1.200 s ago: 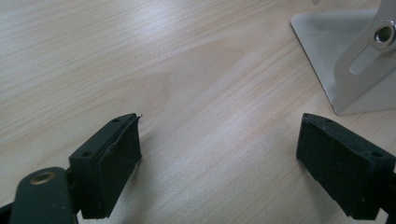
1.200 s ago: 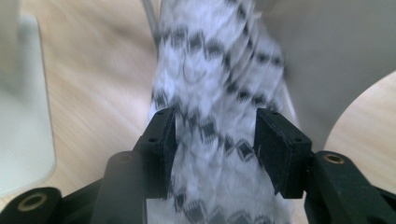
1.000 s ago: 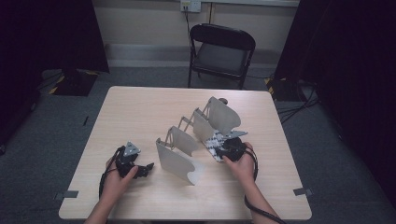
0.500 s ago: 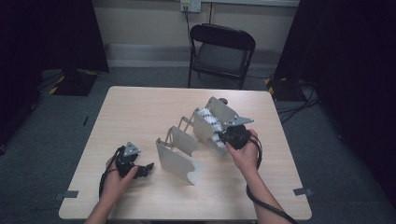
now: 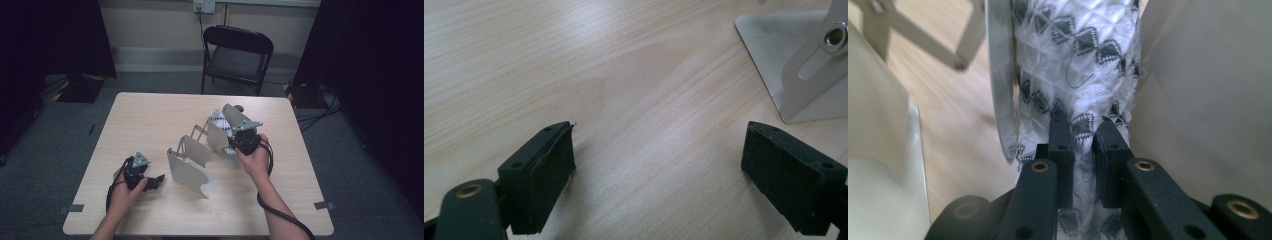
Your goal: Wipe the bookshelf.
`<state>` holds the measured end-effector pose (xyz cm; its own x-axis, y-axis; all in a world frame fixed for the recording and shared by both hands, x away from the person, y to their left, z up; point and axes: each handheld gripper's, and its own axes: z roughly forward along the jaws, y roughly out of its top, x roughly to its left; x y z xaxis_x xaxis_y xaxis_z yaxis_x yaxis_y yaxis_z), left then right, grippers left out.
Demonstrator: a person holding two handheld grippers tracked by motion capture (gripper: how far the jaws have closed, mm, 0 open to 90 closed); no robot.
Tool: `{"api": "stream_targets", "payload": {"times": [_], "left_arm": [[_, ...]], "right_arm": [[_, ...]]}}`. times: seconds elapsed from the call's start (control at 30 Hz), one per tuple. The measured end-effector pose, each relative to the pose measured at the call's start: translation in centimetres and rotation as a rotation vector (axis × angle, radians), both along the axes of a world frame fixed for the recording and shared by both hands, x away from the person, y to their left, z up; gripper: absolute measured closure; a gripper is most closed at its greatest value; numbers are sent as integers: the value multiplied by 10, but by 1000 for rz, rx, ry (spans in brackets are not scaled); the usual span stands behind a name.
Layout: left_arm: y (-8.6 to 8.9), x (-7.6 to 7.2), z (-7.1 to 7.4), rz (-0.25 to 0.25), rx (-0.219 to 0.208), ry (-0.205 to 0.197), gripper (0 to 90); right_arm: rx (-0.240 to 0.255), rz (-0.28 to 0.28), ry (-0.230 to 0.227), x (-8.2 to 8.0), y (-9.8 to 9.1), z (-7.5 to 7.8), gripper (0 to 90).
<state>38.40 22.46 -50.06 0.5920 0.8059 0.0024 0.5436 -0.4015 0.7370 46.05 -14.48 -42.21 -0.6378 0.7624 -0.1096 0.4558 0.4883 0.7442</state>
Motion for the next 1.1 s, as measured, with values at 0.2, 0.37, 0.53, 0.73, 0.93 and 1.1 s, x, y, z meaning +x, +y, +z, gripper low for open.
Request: {"api": "stream_targets", "payload": {"times": [0.2,0.37,0.53,0.73,0.93,1.1], "left_arm": [[0,0,0,-1,1,-2,134],[0,0,0,0,1,-1,134],[0,0,0,1,1,-2,134],[0,0,0,-1,2,-2,134],[0,0,0,0,1,-2,134],[0,0,0,0,1,-2,134]], "right_arm": [[-27,1,37,-2,1,-19,807],[-57,1,82,-8,-2,-43,807],[-37,-9,101,-11,-6,-51,806],[-11,-36,76,-14,-14,-36,806],[50,-76,-17,-11,-25,6,805],[65,-109,-73,-7,-28,29,803]]}}
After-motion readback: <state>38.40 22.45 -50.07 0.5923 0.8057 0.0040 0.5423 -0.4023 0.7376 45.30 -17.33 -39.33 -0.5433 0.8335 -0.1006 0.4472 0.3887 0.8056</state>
